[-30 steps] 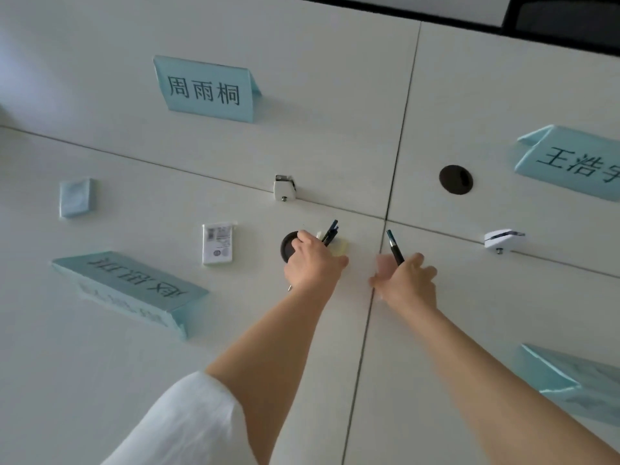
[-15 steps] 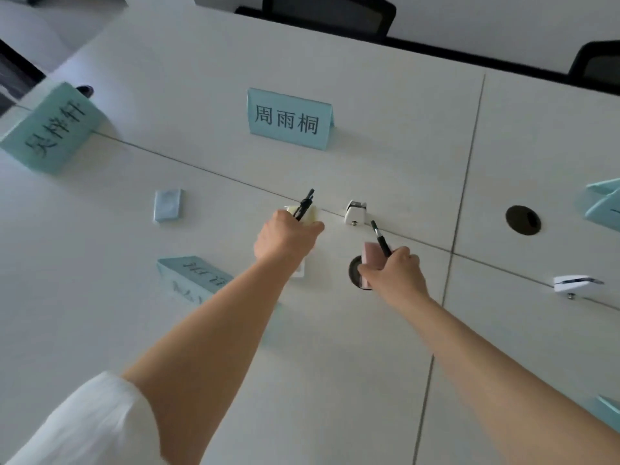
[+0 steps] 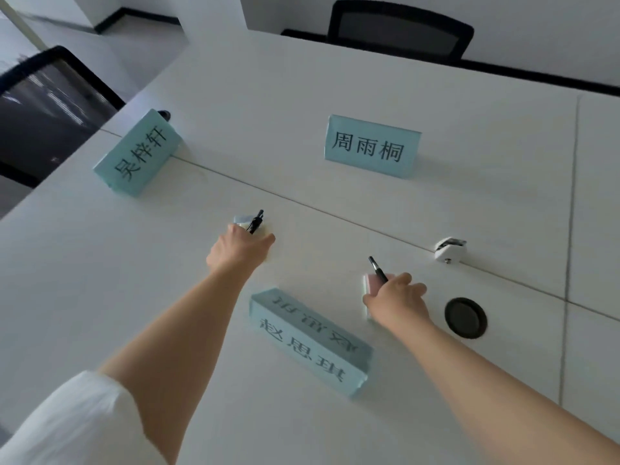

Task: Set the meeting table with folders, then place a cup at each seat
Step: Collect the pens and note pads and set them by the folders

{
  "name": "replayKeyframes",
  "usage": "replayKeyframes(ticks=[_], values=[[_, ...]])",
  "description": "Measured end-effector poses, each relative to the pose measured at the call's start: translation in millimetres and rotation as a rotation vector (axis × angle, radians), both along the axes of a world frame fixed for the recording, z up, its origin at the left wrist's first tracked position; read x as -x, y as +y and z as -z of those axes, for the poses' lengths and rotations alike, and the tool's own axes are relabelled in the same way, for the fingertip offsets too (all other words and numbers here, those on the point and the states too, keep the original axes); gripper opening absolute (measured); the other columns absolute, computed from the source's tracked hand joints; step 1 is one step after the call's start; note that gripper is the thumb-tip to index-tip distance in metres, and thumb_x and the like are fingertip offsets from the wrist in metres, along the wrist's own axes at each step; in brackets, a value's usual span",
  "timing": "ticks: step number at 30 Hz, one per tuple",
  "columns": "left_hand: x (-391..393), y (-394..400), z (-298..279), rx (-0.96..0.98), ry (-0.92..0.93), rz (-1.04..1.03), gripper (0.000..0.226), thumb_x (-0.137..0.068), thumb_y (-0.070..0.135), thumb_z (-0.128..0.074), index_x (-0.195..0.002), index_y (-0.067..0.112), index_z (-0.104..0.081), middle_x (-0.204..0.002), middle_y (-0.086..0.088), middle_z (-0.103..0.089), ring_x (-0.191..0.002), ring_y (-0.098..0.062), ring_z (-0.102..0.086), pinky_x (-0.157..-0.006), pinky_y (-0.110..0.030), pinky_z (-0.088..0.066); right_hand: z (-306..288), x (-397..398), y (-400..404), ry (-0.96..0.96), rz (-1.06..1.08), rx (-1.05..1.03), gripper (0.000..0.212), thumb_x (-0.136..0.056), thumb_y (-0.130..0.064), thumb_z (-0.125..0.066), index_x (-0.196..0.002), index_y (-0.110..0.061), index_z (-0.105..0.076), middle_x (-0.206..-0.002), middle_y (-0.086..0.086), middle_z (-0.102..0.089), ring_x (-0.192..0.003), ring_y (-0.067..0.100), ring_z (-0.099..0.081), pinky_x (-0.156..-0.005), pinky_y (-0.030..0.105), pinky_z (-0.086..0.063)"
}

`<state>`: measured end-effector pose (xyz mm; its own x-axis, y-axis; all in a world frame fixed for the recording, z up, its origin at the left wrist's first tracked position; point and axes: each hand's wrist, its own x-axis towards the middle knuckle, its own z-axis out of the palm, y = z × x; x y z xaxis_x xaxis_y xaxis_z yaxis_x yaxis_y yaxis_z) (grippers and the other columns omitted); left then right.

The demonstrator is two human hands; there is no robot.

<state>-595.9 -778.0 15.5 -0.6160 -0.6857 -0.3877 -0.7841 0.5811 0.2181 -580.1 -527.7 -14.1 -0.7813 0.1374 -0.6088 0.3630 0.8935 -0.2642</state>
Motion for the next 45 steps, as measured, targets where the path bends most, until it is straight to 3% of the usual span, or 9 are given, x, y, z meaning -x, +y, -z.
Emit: replayKeyframes(ticks=[5,14,19,22,28,36,40,45], values=[[18,-31,21,0.041,-0.023,-0.03,0.064,-0.08,0.056,-0.054,-0.126,0.011,-0.046,-0.121,-0.013,-0.056,-0.115,-0.034,-0.056,-0.09,-0.04,-0.043,16,8,-17,0.012,-0.015,-0.065,0.057,-0.081,-0.036,-0.062,-0.115,-0.006,-0.027,-0.118,0.018,-0.042,-0.098,0.03,-0.052,-0.069,0.03,-0.042],[45,-51,54,0.076,-0.075,0.055,0.061,-0.084,0.052,-0.053,-0.126,0.01,-0.044,-0.121,-0.016,-0.055,-0.114,-0.037,-0.056,-0.088,-0.04,-0.044,26,39,-42,0.123,-0.103,-0.122,0.065,-0.071,-0.039,-0.071,-0.116,-0.015,-0.03,-0.116,0.01,-0.038,-0.098,0.034,-0.057,-0.069,0.031,-0.038],[46,-45,59,0.088,-0.096,0.077,0.073,-0.076,0.052,-0.064,-0.13,0.008,-0.041,-0.124,-0.014,-0.053,-0.117,-0.034,-0.055,-0.092,-0.041,-0.045,30,42,-41,0.135,-0.096,-0.145,0.064,-0.074,-0.038,-0.069,-0.117,-0.009,-0.032,-0.116,0.012,-0.042,-0.097,0.033,-0.059,-0.067,0.031,-0.04],[44,-42,58,0.079,-0.087,0.058,0.068,-0.074,0.042,-0.068,-0.128,0.008,-0.045,-0.122,-0.013,-0.055,-0.114,-0.034,-0.057,-0.091,-0.039,-0.046,26,42,-38,0.127,-0.076,-0.15,0.064,-0.074,-0.037,-0.069,-0.118,-0.004,-0.035,-0.117,0.013,-0.045,-0.1,0.033,-0.059,-0.068,0.032,-0.041],[23,-22,36,0.076,0.007,0.016,0.062,-0.076,0.047,-0.066,-0.12,0.008,-0.047,-0.117,-0.013,-0.055,-0.107,-0.035,-0.059,-0.076,-0.037,-0.041,5,27,-25,0.113,-0.036,-0.08,0.07,-0.069,-0.039,-0.074,-0.117,-0.007,-0.035,-0.116,0.011,-0.044,-0.102,0.034,-0.057,-0.069,0.033,-0.04],[-17,20,-40,-0.037,0.109,0.019,0.062,-0.072,0.048,-0.068,-0.116,0.011,-0.044,-0.113,-0.011,-0.058,-0.098,-0.033,-0.059,-0.074,-0.038,-0.044,-58,-16,9,0.133,-0.016,0.044,0.069,-0.069,-0.041,-0.072,-0.118,-0.008,-0.036,-0.114,0.011,-0.046,-0.1,0.033,-0.057,-0.069,0.032,-0.039],[-64,66,-74,-0.132,0.177,0.051,0.057,-0.07,0.048,-0.068,-0.111,0.016,-0.045,-0.107,-0.008,-0.058,-0.092,-0.03,-0.058,-0.07,-0.035,-0.045,-85,-71,44,0.125,-0.007,0.111,0.068,-0.068,-0.041,-0.072,-0.117,-0.007,-0.038,-0.115,0.011,-0.048,-0.086,0.027,-0.051,-0.069,0.031,-0.041],[-163,147,-93,-0.326,0.258,0.058,0.044,-0.071,0.044,-0.068,-0.104,0.02,-0.05,-0.092,-0.002,-0.061,-0.082,-0.024,-0.06,-0.07,-0.033,-0.05,-108,-157,100,0.129,0.061,0.186,0.064,-0.066,-0.041,-0.072,-0.113,-0.011,-0.04,-0.111,0.006,-0.052,-0.091,0.027,-0.059,-0.066,0.03,-0.043]])
